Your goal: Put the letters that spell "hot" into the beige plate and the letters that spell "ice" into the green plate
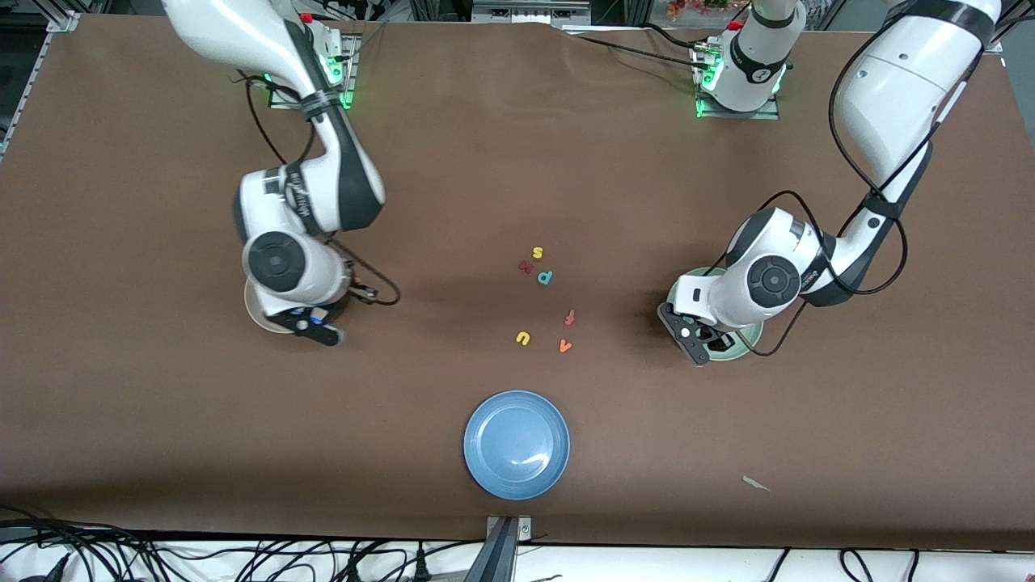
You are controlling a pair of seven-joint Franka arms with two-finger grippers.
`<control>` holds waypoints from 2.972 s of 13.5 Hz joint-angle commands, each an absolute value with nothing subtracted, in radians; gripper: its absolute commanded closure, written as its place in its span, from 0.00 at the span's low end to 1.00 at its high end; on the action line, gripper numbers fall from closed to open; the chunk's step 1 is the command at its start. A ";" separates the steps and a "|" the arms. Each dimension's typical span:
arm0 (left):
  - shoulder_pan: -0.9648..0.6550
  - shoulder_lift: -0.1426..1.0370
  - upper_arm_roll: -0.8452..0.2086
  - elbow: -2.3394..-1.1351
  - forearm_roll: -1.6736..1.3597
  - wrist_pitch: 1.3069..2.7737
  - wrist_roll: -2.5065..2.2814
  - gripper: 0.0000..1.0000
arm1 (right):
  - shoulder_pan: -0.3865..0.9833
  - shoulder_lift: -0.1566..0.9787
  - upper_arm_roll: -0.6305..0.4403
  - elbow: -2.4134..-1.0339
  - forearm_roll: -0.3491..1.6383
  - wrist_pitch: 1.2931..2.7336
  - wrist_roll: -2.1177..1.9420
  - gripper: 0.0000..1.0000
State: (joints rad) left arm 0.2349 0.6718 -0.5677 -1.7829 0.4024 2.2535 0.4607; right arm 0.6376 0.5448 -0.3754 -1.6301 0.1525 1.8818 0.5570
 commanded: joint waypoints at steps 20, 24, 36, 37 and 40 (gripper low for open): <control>0.023 0.174 -0.292 -1.511 0.097 1.628 0.095 0.00 | 0.588 0.361 -0.569 -1.772 0.255 1.885 0.179 0.01; -0.078 0.135 -0.069 -1.526 -0.040 1.638 0.097 0.00 | 0.588 0.360 -0.643 -1.496 0.239 1.585 0.181 0.01; -0.081 -0.049 -0.049 -1.737 0.048 1.745 0.089 0.00 | 0.073 0.315 -0.015 -1.302 -0.050 1.496 0.195 0.00; -0.083 -0.023 -0.049 -1.688 0.049 1.703 0.089 0.00 | 0.017 0.314 0.045 -1.305 -0.058 1.505 0.195 0.00; -0.080 -0.006 -0.049 -1.646 0.044 1.654 0.089 0.00 | -0.011 0.253 0.054 -1.446 -0.058 1.631 0.192 0.01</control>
State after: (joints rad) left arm -0.0689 -0.0394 -0.0568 -1.7031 0.0328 1.6952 0.0930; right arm 0.0189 0.3208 0.0234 -1.3257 -0.0415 1.5447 0.1918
